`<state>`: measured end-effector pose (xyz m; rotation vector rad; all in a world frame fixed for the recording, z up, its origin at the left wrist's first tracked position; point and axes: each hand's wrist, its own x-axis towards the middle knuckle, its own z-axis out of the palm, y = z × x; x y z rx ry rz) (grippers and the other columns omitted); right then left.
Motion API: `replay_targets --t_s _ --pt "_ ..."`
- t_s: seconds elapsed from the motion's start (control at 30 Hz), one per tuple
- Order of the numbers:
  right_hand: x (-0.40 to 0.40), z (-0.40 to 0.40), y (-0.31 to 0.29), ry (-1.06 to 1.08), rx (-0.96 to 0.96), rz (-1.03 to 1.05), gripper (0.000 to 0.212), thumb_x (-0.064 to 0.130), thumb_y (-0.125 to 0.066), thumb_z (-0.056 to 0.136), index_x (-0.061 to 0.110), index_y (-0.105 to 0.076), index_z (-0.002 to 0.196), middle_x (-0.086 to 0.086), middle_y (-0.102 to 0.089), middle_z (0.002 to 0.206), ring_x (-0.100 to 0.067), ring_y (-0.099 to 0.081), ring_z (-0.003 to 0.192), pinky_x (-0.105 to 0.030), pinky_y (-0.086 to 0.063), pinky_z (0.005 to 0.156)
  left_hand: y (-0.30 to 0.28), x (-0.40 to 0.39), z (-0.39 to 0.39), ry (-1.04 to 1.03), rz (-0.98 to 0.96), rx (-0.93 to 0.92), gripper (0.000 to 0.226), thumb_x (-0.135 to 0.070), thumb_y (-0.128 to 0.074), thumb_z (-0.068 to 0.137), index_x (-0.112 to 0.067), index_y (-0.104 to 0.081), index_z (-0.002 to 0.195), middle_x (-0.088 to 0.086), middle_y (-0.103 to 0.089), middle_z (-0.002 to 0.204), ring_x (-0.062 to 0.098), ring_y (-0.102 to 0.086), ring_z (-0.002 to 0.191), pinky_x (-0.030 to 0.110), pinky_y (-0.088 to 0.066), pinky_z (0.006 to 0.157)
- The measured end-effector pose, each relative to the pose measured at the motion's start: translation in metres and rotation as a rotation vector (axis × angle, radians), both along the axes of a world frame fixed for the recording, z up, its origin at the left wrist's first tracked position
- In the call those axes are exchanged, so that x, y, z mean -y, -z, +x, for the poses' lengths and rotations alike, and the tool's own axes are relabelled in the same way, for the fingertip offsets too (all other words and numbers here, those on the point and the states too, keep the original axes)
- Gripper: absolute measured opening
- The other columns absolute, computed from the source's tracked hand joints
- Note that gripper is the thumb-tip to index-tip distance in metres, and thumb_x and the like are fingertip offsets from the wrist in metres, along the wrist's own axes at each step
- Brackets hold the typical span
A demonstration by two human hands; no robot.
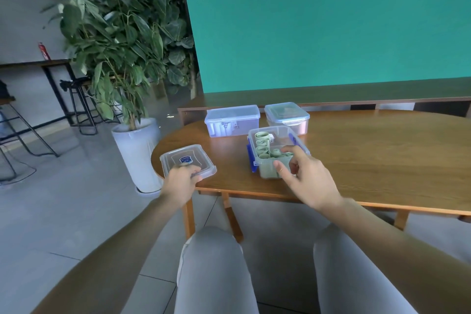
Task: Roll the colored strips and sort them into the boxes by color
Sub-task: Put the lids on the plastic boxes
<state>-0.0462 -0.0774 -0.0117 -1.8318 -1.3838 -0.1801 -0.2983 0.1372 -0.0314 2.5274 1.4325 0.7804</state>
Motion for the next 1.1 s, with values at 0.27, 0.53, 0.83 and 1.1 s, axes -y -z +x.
replay_targets --t_s 0.27,0.53,0.83,1.1 --pt "0.002 -0.002 0.003 -0.013 -0.011 -0.025 0.039 0.055 -0.050 0.100 0.030 -0.053 0.130 0.013 -0.061 0.079 -0.012 -0.060 0.073 -0.033 -0.048 0.069 0.006 0.021 0.007 0.085 0.153 -0.148 0.030 -0.009 -0.054 0.100 -0.008 -0.058 0.130 0.011 -0.057 0.126 0.024 -0.047 0.122 0.030 -0.040 0.102" --pt "0.003 0.001 -0.003 -0.035 -0.033 -0.023 0.038 0.057 -0.050 0.099 0.033 -0.054 0.129 0.013 -0.062 0.083 -0.003 -0.058 0.067 -0.031 -0.046 0.066 -0.011 0.035 0.023 0.156 0.281 0.058 0.026 0.005 -0.063 0.092 -0.001 -0.063 0.117 0.017 -0.060 0.110 0.034 -0.055 0.107 0.039 -0.048 0.093" --pt "-0.002 0.030 -0.024 -0.081 -0.366 0.183 0.027 0.046 -0.060 0.098 0.026 -0.063 0.116 0.005 -0.069 0.089 -0.004 -0.061 0.076 -0.018 -0.049 0.069 -0.061 0.077 0.093 0.449 0.417 0.164 0.022 -0.004 -0.060 0.096 -0.001 -0.062 0.119 0.014 -0.058 0.116 0.029 -0.054 0.112 0.031 -0.039 0.101" --pt "0.006 0.084 -0.025 0.066 -0.501 0.058 0.034 0.045 -0.050 0.104 0.018 -0.066 0.118 0.002 -0.066 0.103 -0.018 -0.061 0.097 -0.028 -0.044 0.081 -0.060 0.096 0.175 0.530 0.318 -0.226 0.025 -0.003 -0.059 0.094 -0.006 -0.056 0.119 0.014 -0.052 0.119 0.029 -0.046 0.116 0.040 -0.042 0.100"
